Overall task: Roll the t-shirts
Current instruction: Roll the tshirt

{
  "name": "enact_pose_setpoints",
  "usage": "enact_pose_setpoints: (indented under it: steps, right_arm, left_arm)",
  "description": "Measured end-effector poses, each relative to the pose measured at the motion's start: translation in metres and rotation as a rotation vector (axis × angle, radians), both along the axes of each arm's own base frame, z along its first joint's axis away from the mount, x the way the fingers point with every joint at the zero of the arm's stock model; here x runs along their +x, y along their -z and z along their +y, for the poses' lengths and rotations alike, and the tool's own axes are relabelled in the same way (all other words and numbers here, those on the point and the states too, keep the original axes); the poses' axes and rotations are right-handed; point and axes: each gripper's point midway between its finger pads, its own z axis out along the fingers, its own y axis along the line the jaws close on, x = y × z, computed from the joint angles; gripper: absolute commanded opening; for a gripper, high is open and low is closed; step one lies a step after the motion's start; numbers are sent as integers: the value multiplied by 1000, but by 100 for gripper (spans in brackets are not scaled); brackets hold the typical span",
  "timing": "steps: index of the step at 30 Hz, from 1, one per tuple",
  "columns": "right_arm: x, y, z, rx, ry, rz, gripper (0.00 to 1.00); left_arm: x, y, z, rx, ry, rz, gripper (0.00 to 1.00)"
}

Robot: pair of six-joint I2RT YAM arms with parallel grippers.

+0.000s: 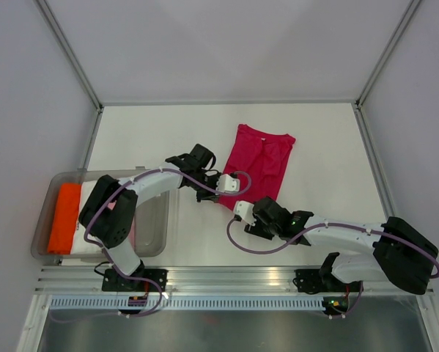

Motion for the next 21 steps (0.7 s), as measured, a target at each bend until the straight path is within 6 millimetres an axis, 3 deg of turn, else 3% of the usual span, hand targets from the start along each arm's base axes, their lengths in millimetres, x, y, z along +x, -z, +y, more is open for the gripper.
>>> enact_pose_setpoints:
  steps: [2,3,5,10,18,21]
  right_arm:
    - [1,0,-1,-5,-5,-7,24]
    - [1,0,-1,-5,-5,-7,9]
    - [0,0,0,-2,-11,-3,0]
    - [-14,-5,1,15,-54,52,0]
    - [-45,-42,12,149,-242,165,0]
    - [-47,-45,12,169,-283,227,0]
  left_arm:
    - [-1,1,2,4,-2,7,2]
    - [-2,1,2,7,-2,11,2]
    - [-3,1,3,11,-3,18,2]
    - [-14,2,9,28,10,65,2]
    - [-44,-9,30,71,66,212,2]
    - [-59,-10,39,91,95,271,2]
